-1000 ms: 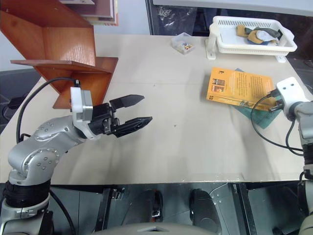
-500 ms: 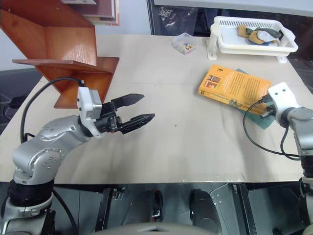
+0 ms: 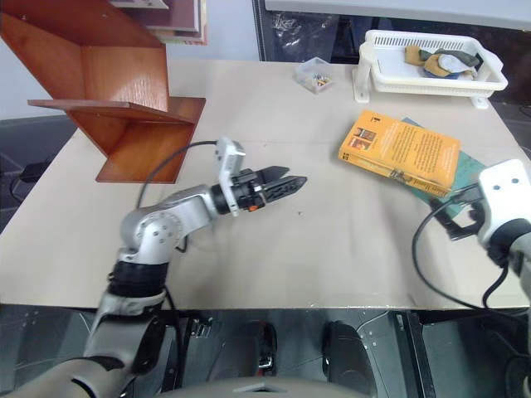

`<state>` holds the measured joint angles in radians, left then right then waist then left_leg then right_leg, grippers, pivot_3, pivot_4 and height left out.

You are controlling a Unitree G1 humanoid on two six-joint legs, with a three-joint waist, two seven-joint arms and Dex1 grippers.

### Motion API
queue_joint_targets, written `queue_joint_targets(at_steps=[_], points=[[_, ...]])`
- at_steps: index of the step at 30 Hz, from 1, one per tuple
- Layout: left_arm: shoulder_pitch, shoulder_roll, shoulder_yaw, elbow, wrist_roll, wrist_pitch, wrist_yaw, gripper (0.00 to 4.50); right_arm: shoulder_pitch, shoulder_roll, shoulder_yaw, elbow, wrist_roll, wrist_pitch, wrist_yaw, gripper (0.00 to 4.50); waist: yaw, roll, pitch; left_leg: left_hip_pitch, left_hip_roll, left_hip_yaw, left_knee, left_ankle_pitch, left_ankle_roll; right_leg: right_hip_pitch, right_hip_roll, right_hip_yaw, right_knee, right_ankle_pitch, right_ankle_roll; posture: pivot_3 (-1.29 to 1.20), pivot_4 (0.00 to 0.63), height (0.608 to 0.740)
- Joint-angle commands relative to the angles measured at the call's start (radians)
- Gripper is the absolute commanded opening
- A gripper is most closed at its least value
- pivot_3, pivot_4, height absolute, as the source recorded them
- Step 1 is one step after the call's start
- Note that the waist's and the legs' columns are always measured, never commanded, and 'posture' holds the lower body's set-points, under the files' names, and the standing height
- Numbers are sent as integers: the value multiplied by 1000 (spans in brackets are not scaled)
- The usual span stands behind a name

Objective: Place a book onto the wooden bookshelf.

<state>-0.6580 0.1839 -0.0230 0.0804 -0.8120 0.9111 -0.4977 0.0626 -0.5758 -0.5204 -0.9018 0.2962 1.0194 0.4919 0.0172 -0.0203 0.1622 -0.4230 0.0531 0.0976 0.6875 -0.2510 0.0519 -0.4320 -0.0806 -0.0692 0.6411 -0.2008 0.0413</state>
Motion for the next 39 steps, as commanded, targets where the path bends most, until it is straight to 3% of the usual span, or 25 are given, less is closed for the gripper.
queue_joint_targets(at_steps=[1,5,7,10,13,21,26,31,39], points=[[-101,-105,29,169,18,-16,27,4500,43,46,23,-86,-18,-30,-71,4436,-1,0,0,0,-1,0,0,0,0,0,0,0,0,0,0,0,150,740],[-158,-159,32,253,52,-44,-15,4500,89,58,88,-107,-93,-45,-161,4436,-7,0,0,0,-2,0,0,0,0,0,-1,2,0,0,0,0,150,740],[-134,-129,1,181,66,-61,-92,4500,80,50,90,-65,-148,-35,-221,4436,-10,0,0,0,-2,1,-1,0,0,-1,0,3,0,0,-1,0,150,740],[-57,-17,-38,3,91,-100,-210,4500,35,-56,88,116,-232,-12,-254,4436,-14,1,-1,1,0,1,-2,0,0,-1,1,3,1,0,-3,0,150,740],[-15,51,-32,-103,97,-107,-238,4500,-29,-125,84,277,-224,-4,-219,3751,-19,1,0,1,0,3,-1,0,0,-1,0,4,0,0,-8,0,150,740],[73,120,27,-293,94,-92,-166,4500,-82,-256,161,540,-231,-101,-121,133,-3,1,0,1,-1,2,-2,0,1,-1,0,4,-1,1,-6,0,150,740],[135,197,54,-410,93,-142,-210,4500,-105,-241,193,643,-204,-198,-69,53,-6,2,0,1,0,2,-2,0,1,-1,1,4,0,0,-1,0,150,740],[197,348,85,-480,59,-224,-415,4500,-119,-223,204,694,-176,-279,-23,53,-8,2,0,2,1,3,-2,0,0,-1,1,4,0,-2,-4,0,150,740],[254,505,148,-481,-6,-311,-672,4500,-125,-208,215,705,-164,-296,-11,53,-4,2,0,2,1,3,-2,0,0,-1,0,4,0,-3,-5,0,150,740]])
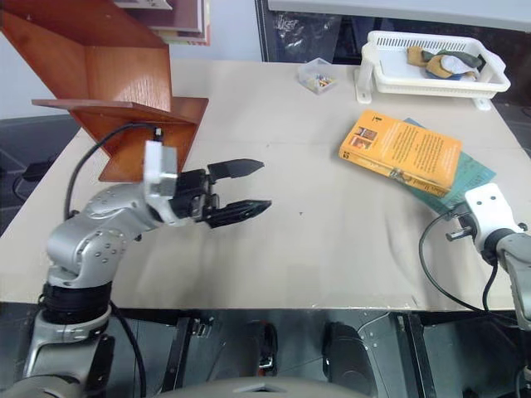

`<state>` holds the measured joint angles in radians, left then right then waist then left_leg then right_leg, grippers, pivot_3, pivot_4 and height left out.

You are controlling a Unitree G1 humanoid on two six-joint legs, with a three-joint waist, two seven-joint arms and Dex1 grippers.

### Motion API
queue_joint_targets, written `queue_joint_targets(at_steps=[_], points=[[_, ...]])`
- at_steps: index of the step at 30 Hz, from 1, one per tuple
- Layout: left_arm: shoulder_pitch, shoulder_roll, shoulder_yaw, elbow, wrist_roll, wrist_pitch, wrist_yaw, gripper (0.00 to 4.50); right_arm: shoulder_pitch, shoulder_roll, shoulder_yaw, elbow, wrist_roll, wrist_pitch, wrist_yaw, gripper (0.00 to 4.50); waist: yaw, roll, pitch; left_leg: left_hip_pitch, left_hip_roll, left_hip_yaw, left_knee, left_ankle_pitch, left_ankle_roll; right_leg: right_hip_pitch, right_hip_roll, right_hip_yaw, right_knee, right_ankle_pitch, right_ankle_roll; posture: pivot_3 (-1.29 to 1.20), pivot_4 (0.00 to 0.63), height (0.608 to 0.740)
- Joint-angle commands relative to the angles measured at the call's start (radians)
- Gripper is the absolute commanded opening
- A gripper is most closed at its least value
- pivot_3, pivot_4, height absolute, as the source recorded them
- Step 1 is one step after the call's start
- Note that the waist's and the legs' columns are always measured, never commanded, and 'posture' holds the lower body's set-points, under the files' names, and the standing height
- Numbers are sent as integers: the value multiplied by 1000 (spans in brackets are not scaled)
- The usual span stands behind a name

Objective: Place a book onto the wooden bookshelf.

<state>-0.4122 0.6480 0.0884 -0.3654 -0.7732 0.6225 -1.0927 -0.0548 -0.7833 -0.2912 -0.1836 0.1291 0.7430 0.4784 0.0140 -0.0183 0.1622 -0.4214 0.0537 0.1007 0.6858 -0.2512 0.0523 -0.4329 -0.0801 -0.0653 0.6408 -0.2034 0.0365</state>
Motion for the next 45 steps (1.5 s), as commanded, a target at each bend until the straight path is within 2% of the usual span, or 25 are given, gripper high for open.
queue_joint_targets(at_steps=[1,5,21,45], points=[[10,58,37,-31,-56,-14,-99,4500,-6,1,-13,-12,3,-22,3,53,-1,0,0,0,0,0,0,0,0,0,0,0,0,0,0,0,150,740],[13,90,28,-25,-56,-23,-145,4500,-3,8,-11,-16,8,-24,8,53,-1,0,0,0,0,0,0,0,0,0,0,0,0,0,0,0,150,740],[27,95,40,-21,-48,-39,-156,4500,-20,80,44,-64,42,-69,31,53,-2,0,0,0,1,0,0,0,0,0,1,0,0,0,0,0,150,740],[34,82,21,-4,-33,-74,-143,4500,-14,172,50,-147,62,23,-57,53,-2,1,0,0,1,0,0,0,0,0,0,0,0,0,0,0,150,740]])
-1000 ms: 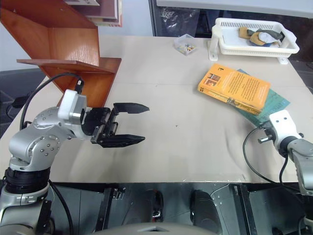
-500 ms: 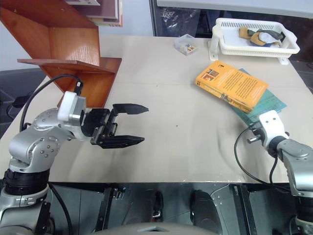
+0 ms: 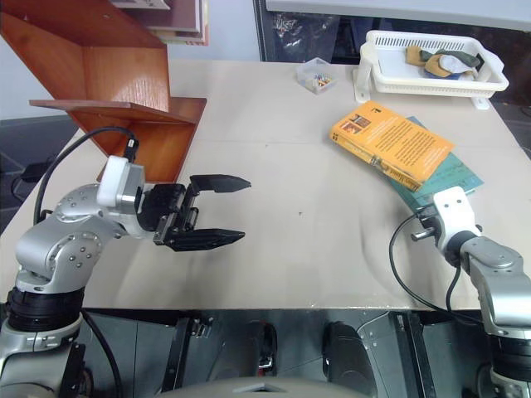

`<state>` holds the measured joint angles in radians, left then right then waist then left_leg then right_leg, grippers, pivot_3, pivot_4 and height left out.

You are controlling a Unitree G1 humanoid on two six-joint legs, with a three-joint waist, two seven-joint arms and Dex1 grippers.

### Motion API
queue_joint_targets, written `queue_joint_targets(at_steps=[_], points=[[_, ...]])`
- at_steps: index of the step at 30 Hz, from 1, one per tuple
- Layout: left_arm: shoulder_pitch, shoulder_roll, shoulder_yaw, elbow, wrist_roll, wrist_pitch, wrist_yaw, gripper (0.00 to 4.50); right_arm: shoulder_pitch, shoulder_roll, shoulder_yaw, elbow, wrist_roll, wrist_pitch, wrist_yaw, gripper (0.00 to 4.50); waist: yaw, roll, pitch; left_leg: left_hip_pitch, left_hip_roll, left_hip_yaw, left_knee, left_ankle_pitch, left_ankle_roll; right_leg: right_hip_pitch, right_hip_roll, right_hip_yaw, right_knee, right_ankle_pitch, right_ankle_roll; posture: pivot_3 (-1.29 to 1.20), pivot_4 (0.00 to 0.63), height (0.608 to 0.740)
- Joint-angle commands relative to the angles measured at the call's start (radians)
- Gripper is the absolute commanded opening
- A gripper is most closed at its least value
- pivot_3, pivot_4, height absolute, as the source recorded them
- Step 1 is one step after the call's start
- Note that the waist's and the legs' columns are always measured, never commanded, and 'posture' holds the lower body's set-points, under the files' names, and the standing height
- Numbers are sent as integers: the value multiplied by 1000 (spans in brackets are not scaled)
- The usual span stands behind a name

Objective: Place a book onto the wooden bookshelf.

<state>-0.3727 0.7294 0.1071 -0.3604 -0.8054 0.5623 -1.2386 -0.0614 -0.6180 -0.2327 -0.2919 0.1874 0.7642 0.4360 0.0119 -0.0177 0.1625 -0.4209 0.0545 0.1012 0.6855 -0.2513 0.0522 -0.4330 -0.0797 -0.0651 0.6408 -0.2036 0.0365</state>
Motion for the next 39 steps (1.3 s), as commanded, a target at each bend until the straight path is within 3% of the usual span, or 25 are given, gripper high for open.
queue_joint_targets(at_steps=[1,19,27,39], points=[[-4,0,2,-10,0,-15,4,4500,-7,11,-7,-40,6,2,-16,53,0,0,0,0,0,0,0,0,0,0,0,0,0,0,0,0,150,740],[5,3,2,-24,0,-16,23,4500,-15,22,22,-32,6,-19,-14,53,0,0,0,0,0,0,0,0,0,0,0,0,0,0,0,0,150,740],[7,4,3,-23,7,-21,23,4500,54,18,48,-139,55,14,48,53,0,0,0,0,0,0,-1,0,0,0,0,0,0,0,0,0,150,740],[-1,-8,-3,-16,19,-33,27,4500,23,-14,-81,-221,116,44,23,53,1,0,0,0,0,0,-1,0,0,0,0,0,-1,0,0,0,150,740]])
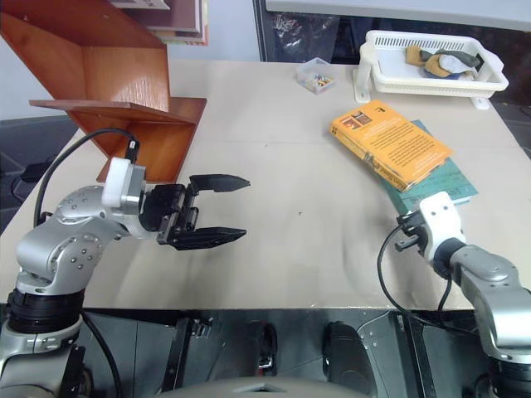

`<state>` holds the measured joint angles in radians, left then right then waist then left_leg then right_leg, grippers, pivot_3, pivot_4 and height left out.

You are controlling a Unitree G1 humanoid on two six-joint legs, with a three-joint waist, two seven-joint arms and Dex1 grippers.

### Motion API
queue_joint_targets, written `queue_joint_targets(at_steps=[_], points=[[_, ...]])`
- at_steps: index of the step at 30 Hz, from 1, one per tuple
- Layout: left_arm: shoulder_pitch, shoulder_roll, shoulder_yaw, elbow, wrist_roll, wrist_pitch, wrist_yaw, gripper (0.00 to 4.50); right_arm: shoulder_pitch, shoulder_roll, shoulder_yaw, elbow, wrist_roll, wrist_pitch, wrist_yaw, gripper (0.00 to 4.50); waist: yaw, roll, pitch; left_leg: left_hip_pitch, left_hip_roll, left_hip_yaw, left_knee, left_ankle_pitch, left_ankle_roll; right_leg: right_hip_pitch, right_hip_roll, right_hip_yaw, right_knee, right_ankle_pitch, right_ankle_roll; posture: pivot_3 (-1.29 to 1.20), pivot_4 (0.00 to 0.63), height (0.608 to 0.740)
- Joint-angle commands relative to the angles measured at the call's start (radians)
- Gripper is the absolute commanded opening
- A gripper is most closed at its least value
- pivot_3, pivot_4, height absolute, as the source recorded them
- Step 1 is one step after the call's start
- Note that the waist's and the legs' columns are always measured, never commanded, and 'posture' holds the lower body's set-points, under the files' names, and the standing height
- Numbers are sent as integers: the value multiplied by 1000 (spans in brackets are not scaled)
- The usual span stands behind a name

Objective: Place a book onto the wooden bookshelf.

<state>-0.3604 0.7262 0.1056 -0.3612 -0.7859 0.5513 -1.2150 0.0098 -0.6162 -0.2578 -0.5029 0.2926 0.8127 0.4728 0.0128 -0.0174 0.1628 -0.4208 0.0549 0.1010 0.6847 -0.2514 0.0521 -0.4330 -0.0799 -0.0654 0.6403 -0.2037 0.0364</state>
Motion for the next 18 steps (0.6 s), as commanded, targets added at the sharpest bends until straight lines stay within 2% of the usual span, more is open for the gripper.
queue_joint_targets(at_steps=[1,2,3,4,8,12,15,16,17,18], points=[[-16,-8,-4,-12,2,-23,4,4500,-81,-27,-64,19,-9,-13,-36,53,-1,0,0,0,0,0,0,0,0,0,0,0,0,0,0,0,150,740],[-19,-11,-7,-11,4,-24,5,4500,-116,-41,-68,54,-33,-24,-56,53,-2,0,0,0,0,1,0,0,0,0,0,0,0,0,0,0,150,740],[-22,-14,-9,-11,5,-24,7,4500,-146,-55,-65,89,-63,-38,-80,547,-2,0,0,0,0,1,0,0,0,0,0,0,0,0,0,0,150,740],[-23,-16,-11,-12,7,-24,10,4500,-178,-66,-62,131,-96,-53,-110,794,-2,1,0,0,0,1,0,0,0,0,0,0,0,0,0,0,150,740],[-24,-21,-17,-15,10,-29,14,4500,-328,-127,28,387,-283,-154,-251,2686,-1,1,0,0,-1,1,0,0,0,0,0,0,0,0,0,0,150,740],[-26,-25,-20,-18,12,-33,23,4500,-508,-145,100,690,-328,-179,-236,2686,-5,0,1,-1,-1,2,-1,0,0,-1,0,1,0,0,0,0,150,740],[-21,-24,-17,-27,11,-33,32,4500,-645,-146,119,949,-333,-280,-212,2686,-16,1,1,-1,-1,3,-1,0,0,-2,1,3,0,1,0,0,150,740],[-18,-23,-15,-31,11,-33,35,4500,-690,-146,122,1039,-334,-316,-207,2185,-20,1,1,-1,-1,3,-1,0,0,-2,1,3,0,1,1,0,150,740],[-14,-22,-13,-36,10,-33,38,4500,-724,-150,132,1114,-342,-353,-202,1950,-22,2,2,-1,-1,3,-1,0,0,-2,1,3,0,2,2,0,150,740],[-11,-21,-13,-40,10,-33,41,4500,-749,-153,142,1168,-350,-383,-197,1394,-24,1,2,-1,-1,3,-1,0,0,-2,1,3,0,2,3,0,150,740]])
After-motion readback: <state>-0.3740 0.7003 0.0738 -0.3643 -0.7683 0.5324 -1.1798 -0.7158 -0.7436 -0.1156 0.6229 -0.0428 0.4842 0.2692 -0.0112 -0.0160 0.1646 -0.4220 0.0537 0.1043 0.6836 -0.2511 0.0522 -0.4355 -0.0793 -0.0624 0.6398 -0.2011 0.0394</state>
